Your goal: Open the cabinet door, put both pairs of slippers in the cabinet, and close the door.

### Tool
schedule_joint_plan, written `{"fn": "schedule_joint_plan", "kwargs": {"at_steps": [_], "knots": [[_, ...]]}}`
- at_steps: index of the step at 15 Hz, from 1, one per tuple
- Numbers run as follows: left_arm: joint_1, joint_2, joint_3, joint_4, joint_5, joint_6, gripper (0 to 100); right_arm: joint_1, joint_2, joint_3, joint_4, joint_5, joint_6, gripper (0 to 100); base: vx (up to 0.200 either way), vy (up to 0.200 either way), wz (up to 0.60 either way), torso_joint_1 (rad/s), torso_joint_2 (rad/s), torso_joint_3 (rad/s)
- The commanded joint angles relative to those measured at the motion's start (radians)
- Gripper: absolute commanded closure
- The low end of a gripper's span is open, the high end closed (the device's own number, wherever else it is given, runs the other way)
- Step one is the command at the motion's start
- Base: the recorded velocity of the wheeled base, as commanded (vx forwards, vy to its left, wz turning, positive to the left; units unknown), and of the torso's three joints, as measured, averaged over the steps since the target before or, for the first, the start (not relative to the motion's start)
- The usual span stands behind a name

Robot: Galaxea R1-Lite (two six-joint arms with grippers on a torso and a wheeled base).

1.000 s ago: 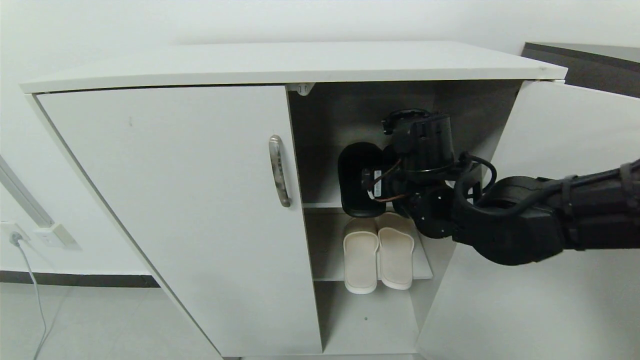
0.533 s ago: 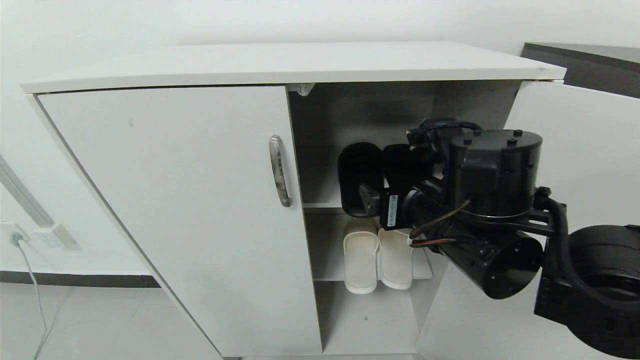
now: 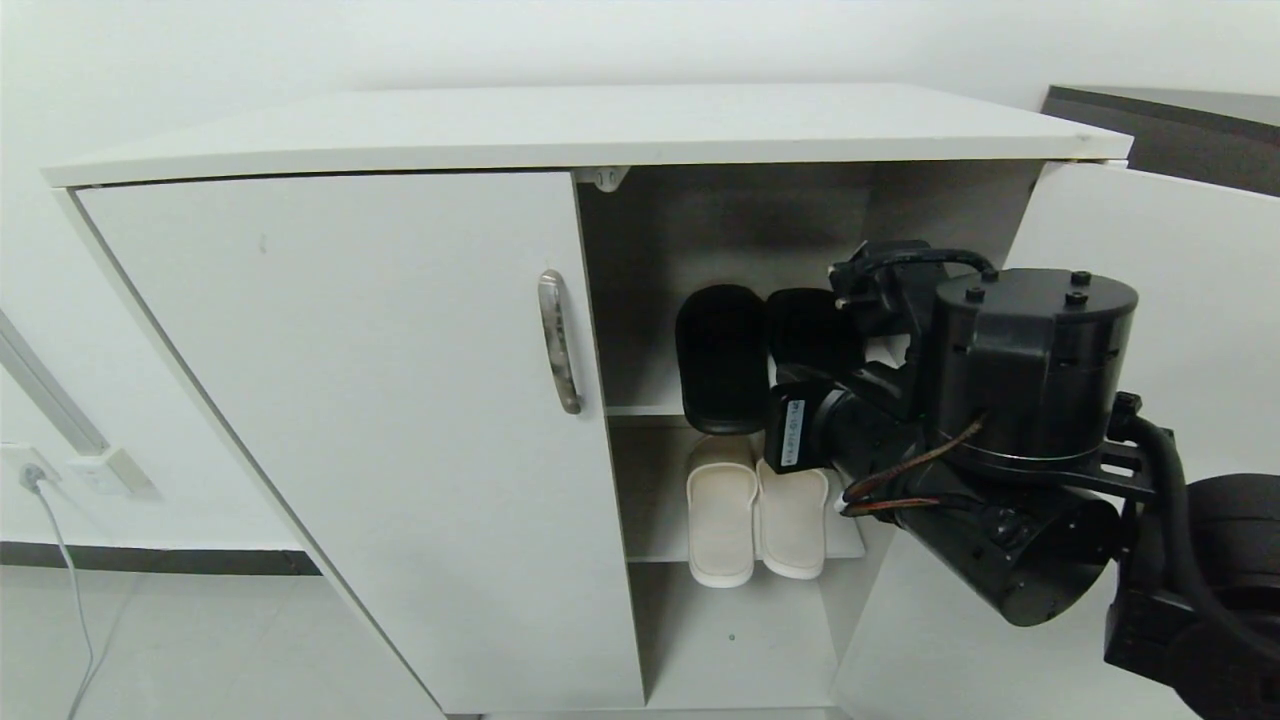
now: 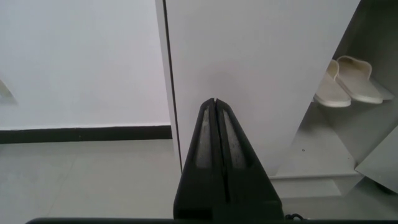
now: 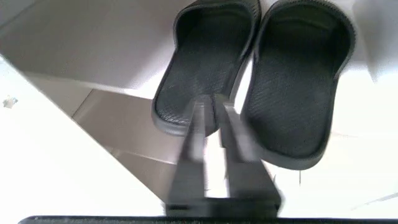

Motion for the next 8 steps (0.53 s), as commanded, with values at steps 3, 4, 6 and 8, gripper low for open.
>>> {"fn": "schedule_joint_plan", "kwargs": {"at_steps": [3, 4, 6, 8], "knots": [[0.0, 0.0, 0.0, 0.0, 0.0, 0.0, 100, 0.012, 0.024, 0.004, -0.002, -0.003, 0.0, 100, 0.0, 0.0, 0.0, 0.0, 0.0, 0.0], [0.0, 0.0, 0.0, 0.0, 0.0, 0.0, 100, 0.012, 0.024, 0.006, -0.002, -0.004, 0.0, 100, 0.0, 0.0, 0.0, 0.0, 0.0, 0.0], [0.0, 0.0, 0.0, 0.0, -0.001, 0.0, 100, 0.013, 0.025, 0.006, -0.002, -0.004, 0.0, 100, -0.1, 0.0, 0.0, 0.001, 0.0, 0.001], [0.0, 0.0, 0.0, 0.0, -0.001, 0.0, 100, 0.016, 0.032, 0.006, -0.002, -0.004, 0.0, 100, -0.2, 0.0, 0.0, 0.007, 0.0, 0.0]]}}
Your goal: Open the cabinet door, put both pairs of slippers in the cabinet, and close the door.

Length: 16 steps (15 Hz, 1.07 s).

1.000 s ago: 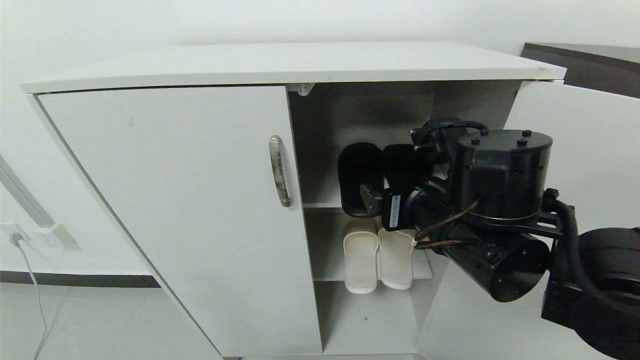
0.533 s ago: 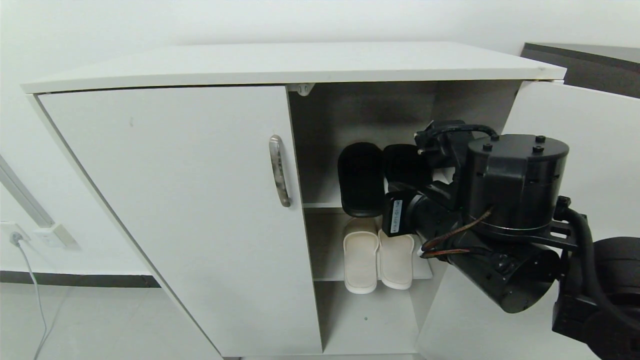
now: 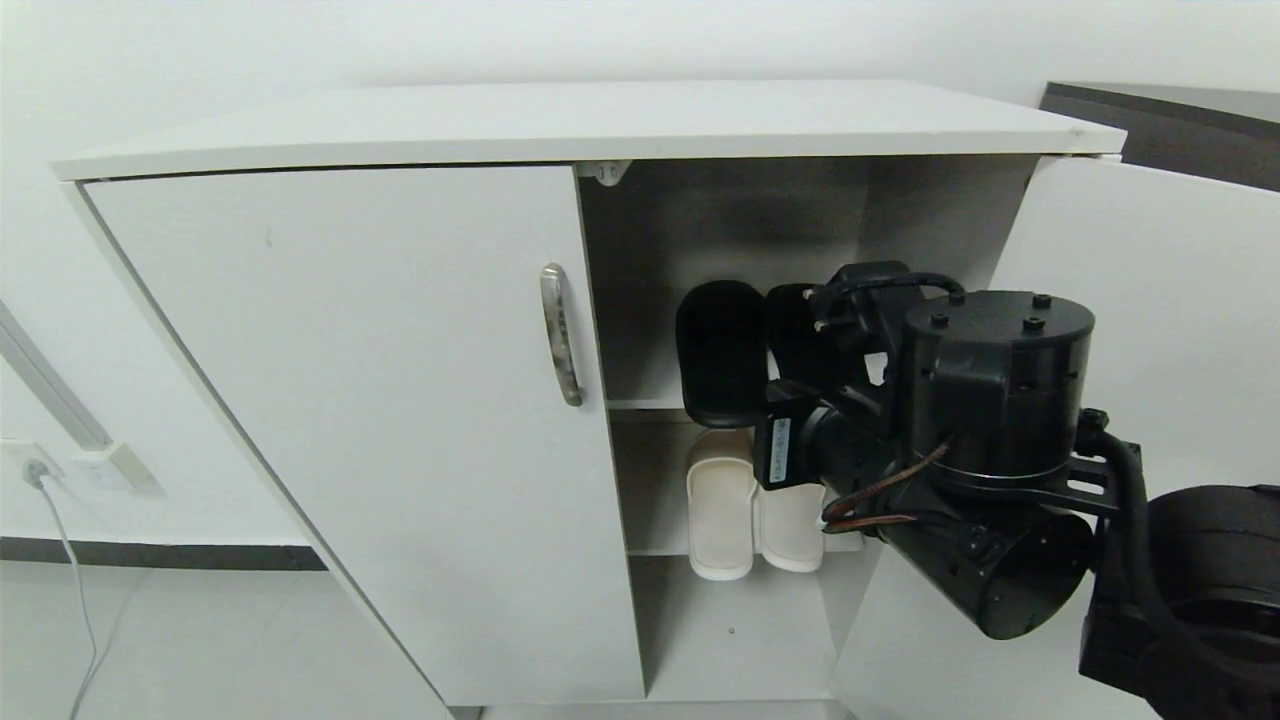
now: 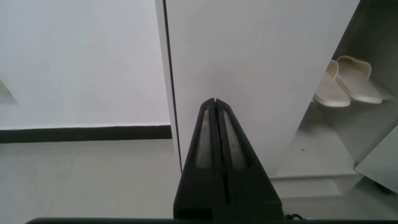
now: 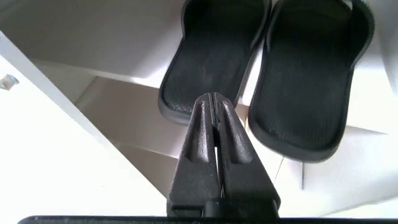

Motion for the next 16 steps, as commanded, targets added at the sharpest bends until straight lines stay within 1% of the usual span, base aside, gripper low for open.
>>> {"fn": "schedule_joint_plan", "kwargs": {"at_steps": [1, 12, 16], "knots": [[0.0, 0.0, 0.0, 0.0, 0.0, 0.0, 100, 0.003, 0.012, 0.001, 0.0, 0.001, -0.001, 100, -0.2, 0.0, 0.0, 0.002, 0.01, 0.002], [0.0, 0.0, 0.0, 0.0, -0.002, 0.0, 100, 0.003, 0.032, 0.012, 0.0, 0.0, 0.003, 100, -0.2, 0.0, 0.0, 0.001, 0.0, 0.003], [0.0, 0.0, 0.0, 0.0, 0.0, 0.0, 100, 0.003, 0.029, 0.04, -0.002, 0.004, 0.001, 100, 0.0, 0.0, 0.0, 0.0, 0.0, 0.0]]}}
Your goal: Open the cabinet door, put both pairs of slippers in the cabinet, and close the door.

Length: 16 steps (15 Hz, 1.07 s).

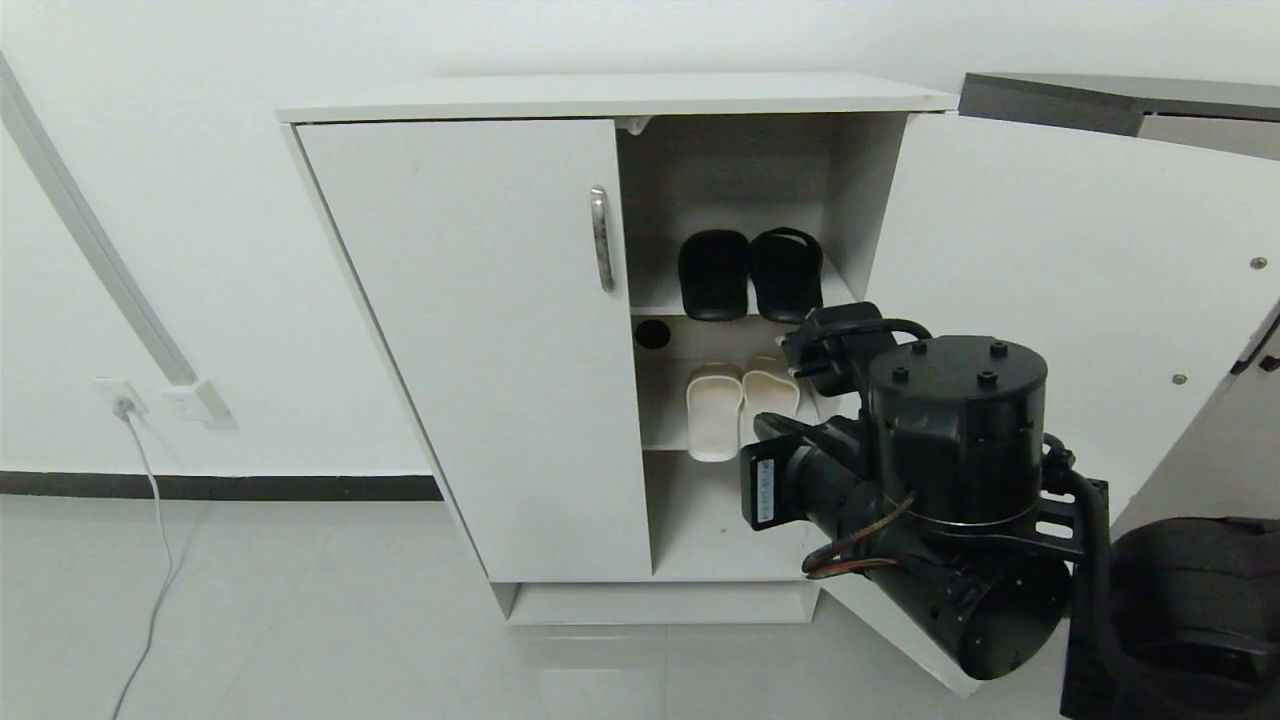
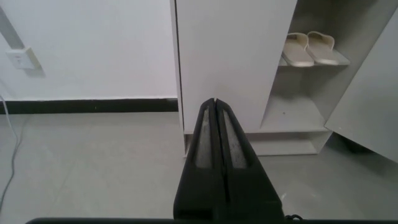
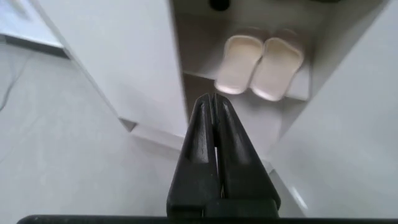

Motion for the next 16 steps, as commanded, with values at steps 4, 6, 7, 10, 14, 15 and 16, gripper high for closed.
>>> {"fn": "schedule_joint_plan", "kwargs": {"at_steps": [4, 6, 7, 10, 14, 15, 16], "knots": [[0.0, 0.0, 0.0, 0.0, 0.001, 0.0, 100, -0.011, 0.005, 0.034, -0.024, 0.002, -0.005, 100, 0.0, 0.0, 0.0, 0.0, 0.0, 0.0], [0.0, 0.0, 0.0, 0.0, 0.001, 0.0, 100, -0.023, 0.016, 0.046, -0.033, 0.002, -0.009, 100, 0.0, 0.0, 0.0, 0.0, 0.0, 0.0], [0.0, 0.0, 0.0, 0.0, 0.001, 0.0, 100, -0.023, 0.02, 0.048, -0.033, 0.002, -0.009, 100, 0.0, 0.0, 0.0, 0.0, 0.0, 0.0], [0.0, 0.0, 0.0, 0.0, 0.001, 0.0, 100, -0.023, 0.03, 0.06, -0.035, 0.002, -0.009, 100, 0.0, 0.0, 0.0, 0.0, 0.0, 0.0], [0.0, 0.0, 0.0, 0.0, 0.001, 0.0, 100, -0.023, 0.031, 0.071, -0.036, 0.0, -0.008, 100, 0.0, 0.0, 0.0, 0.0, 0.0, 0.0], [0.0, 0.0, 0.0, 0.0, 0.001, 0.0, 100, -0.023, 0.031, 0.072, -0.036, 0.002, -0.008, 100, 0.0, 0.0, 0.0, 0.0, 0.0, 0.0], [0.0, 0.0, 0.0, 0.0, 0.001, 0.0, 100, -0.023, 0.031, 0.074, -0.036, 0.002, -0.008, 100, 0.0, 0.0, 0.0, 0.0, 0.0, 0.0]]}}
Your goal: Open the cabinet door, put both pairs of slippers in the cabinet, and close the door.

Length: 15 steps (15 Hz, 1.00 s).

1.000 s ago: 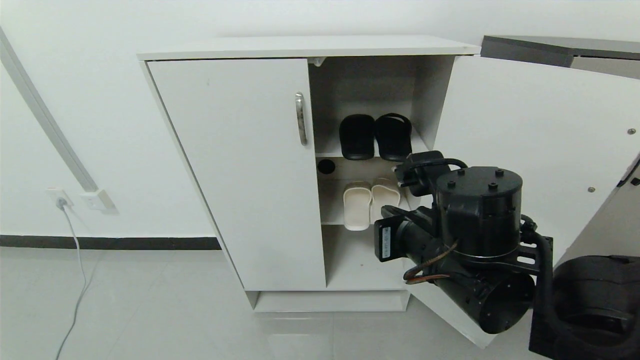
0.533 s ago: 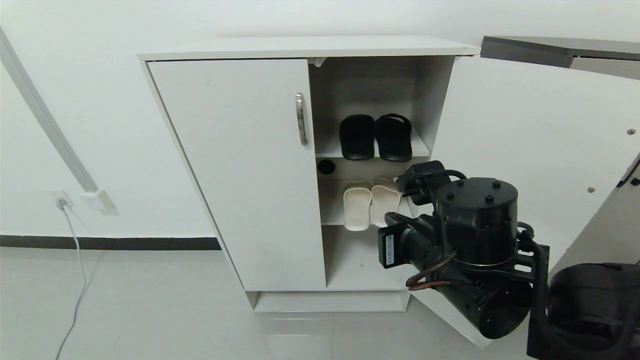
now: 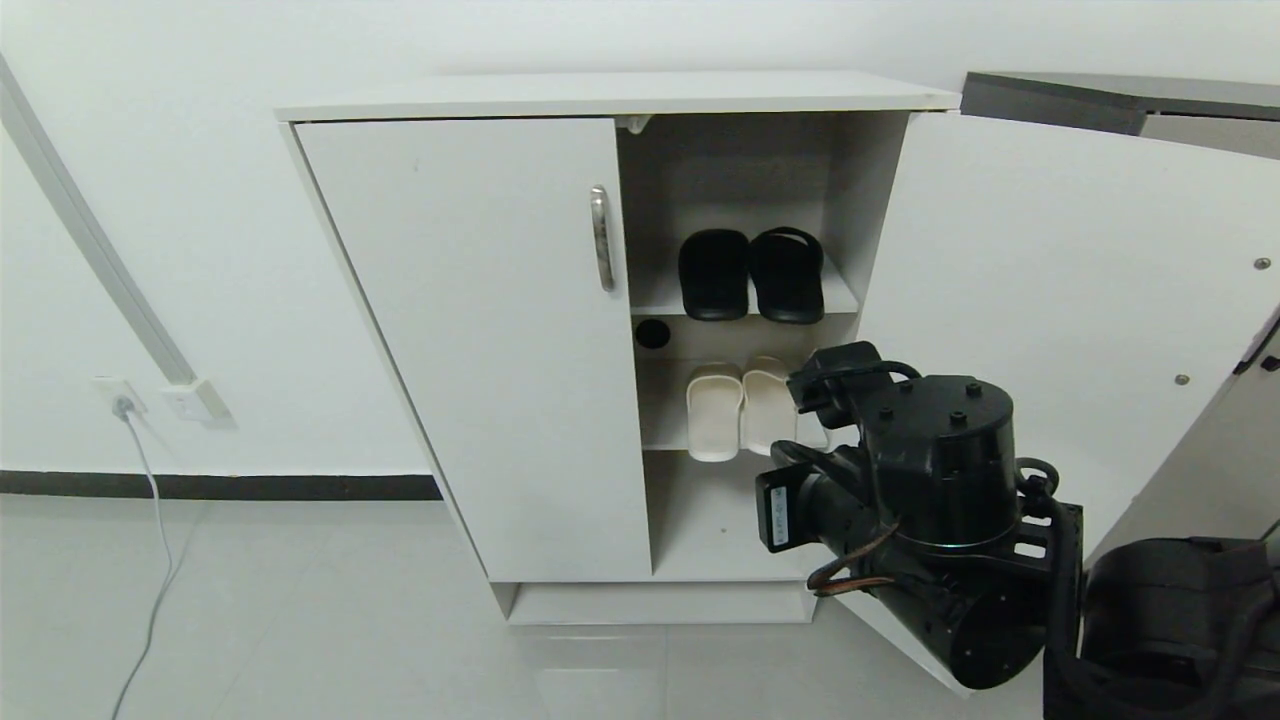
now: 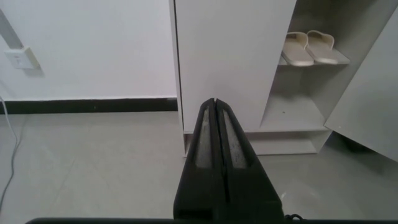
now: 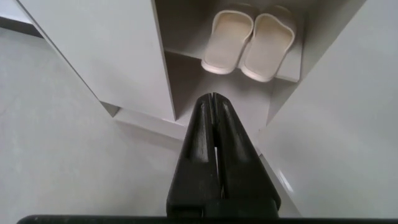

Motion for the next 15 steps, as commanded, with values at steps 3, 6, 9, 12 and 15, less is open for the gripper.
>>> {"fn": "schedule_joint_plan", "kwargs": {"at_steps": [3, 6, 9, 12, 15], "knots": [[0.0, 0.0, 0.0, 0.0, 0.0, 0.0, 100, -0.001, -0.003, 0.008, -0.002, -0.001, 0.002, 100, 0.0, 0.0, 0.0, 0.002, -0.11, -0.119], [0.0, 0.0, 0.0, 0.0, 0.0, 0.0, 100, -0.004, 0.012, 0.006, -0.016, -0.001, -0.001, 100, 0.0, 0.0, 0.0, 0.017, -0.25, -0.361], [0.0, 0.0, 0.0, 0.0, 0.0, 0.0, 100, -0.007, 0.012, 0.014, -0.036, -0.003, -0.003, 100, 0.0, 0.0, 0.0, 0.041, -0.52, -0.364], [0.0, 0.0, 0.0, 0.0, 0.0, 0.0, 100, -0.007, 0.009, 0.015, -0.037, -0.004, -0.003, 100, 0.0, 0.0, 0.0, 0.108, -0.46, -0.359], [0.0, 0.0, 0.0, 0.0, 0.0, 0.0, 100, -0.007, 0.001, 0.024, -0.037, -0.006, -0.007, 100, 0.0, 0.0, 0.0, 0.121, -0.47, -0.339]]}}
